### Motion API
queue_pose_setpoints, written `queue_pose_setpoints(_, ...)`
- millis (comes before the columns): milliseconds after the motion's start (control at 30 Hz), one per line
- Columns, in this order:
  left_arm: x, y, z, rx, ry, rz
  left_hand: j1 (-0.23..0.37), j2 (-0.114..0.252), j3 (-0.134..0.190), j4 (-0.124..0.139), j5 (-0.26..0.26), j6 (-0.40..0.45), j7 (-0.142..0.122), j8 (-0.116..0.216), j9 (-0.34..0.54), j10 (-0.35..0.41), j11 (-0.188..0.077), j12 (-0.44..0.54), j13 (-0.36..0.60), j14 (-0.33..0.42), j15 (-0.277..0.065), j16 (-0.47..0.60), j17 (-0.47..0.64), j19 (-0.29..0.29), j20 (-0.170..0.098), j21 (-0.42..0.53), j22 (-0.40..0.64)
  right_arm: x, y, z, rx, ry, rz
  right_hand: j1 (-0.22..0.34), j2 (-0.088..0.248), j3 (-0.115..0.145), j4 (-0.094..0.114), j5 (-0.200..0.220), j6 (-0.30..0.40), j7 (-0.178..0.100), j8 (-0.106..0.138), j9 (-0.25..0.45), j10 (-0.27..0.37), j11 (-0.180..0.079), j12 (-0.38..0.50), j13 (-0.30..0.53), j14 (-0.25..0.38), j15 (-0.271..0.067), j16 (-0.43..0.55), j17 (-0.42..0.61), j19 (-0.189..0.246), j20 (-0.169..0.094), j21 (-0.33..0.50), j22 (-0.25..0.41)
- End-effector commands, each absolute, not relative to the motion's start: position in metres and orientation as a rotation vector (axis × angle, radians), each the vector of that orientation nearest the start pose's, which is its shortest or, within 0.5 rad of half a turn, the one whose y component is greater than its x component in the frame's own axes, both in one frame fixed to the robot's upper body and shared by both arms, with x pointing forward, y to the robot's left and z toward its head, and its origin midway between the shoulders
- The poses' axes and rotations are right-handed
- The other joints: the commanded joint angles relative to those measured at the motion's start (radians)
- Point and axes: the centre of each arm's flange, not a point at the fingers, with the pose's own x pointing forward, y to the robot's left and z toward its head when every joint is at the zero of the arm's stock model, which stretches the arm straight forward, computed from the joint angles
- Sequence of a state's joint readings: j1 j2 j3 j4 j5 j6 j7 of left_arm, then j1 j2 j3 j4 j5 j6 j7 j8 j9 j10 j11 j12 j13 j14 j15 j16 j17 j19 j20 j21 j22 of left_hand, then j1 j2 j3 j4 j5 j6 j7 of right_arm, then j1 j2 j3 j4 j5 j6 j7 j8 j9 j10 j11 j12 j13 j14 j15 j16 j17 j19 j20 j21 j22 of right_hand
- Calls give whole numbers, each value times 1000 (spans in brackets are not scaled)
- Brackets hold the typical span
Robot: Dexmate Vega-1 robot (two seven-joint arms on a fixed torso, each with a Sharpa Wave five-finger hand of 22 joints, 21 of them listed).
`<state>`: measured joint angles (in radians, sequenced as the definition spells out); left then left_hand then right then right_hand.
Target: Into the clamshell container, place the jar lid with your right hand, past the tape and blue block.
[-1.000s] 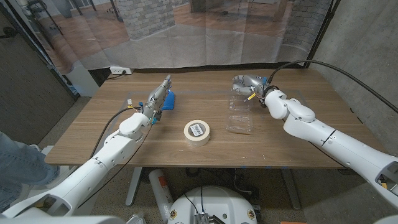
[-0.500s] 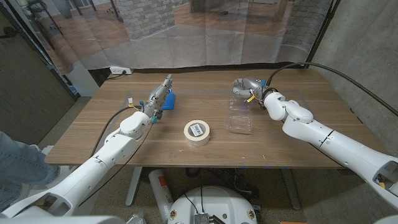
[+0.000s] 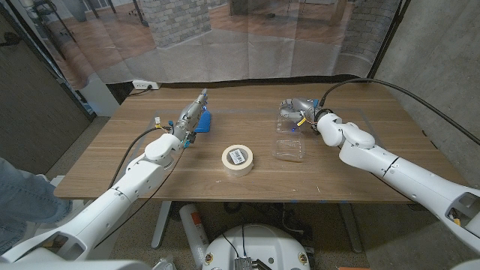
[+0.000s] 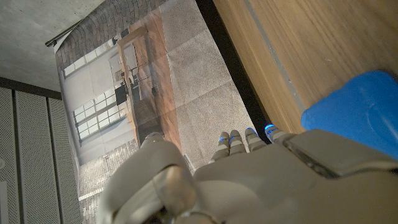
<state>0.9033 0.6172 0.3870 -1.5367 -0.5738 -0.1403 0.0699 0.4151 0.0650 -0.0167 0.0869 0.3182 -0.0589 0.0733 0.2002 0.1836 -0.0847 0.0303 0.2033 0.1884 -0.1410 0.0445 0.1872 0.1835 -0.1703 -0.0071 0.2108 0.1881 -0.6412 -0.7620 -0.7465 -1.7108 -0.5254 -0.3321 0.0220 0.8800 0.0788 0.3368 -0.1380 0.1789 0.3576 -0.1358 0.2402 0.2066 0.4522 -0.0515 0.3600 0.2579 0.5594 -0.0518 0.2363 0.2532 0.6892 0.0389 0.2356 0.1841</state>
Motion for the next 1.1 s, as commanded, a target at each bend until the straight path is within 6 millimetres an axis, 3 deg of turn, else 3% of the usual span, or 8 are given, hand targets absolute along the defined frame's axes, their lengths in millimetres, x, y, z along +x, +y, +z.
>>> queue_pose_setpoints(33, 625, 269, -15, 108, -560, -212, 1, 8, -4, 0, -1, 6, 1, -1, 6, -5, 5, 2, 2, 0, 3, 4, 3, -38, -4, 0, 2, 635, -207, 14, -1434, -494, -7, 8, 4, 9, -2, 9, 7, -4, 1, 6, 7, 2, -1, 3, 9, -52, -2, 6, 8, -9, 0, 4)
queue_pose_setpoints(433, 624, 270, -16, 109, -560, -211, 2, 8, -6, 0, -1, 6, 0, -1, 6, -5, 4, 1, 2, 2, 4, 5, 3, -38, -4, 0, 2, 636, -205, 9, -1427, -486, -4, 6, 2, 8, -1, 9, 8, -3, 0, 6, 5, 3, -2, 4, 1, -50, -7, 6, 7, -8, -3, 4)
queue_pose_setpoints(567, 623, 271, -17, 105, -560, -210, 2, 9, -7, 0, -1, 7, 0, -1, 6, -5, 5, 1, 2, 1, 3, 5, 3, -38, -4, 0, 2, 636, -204, 8, -1429, -487, -2, 1, -6, 4, -1, 7, 7, -3, -2, 6, -7, 5, -8, 4, -26, -34, -18, 4, 6, -8, -4, 5)
queue_pose_setpoints(767, 624, 272, -18, 102, -559, -212, 2, 9, -8, 0, -1, 7, 1, -1, 6, -5, 5, 2, 2, 1, 4, 4, 3, -39, -3, 0, 2, 636, -203, 8, -1431, -487, -2, -29, -44, -22, 6, -2, -5, -1, -10, 6, -30, 15, -18, 5, -60, -9, -34, -2, 6, -1, -7, 6)
queue_pose_setpoints(1100, 626, 272, -19, 101, -555, -216, 3, 10, -9, 0, -1, 9, 1, 0, 6, -5, 3, 2, 2, 1, 2, 4, 4, -39, -4, 0, 2, 636, -203, 9, -1440, -473, -7, -87, -81, -59, 27, 0, -34, 15, -23, 8, -68, 29, -34, 6, -105, 17, -46, -10, -7, 25, -16, 7)
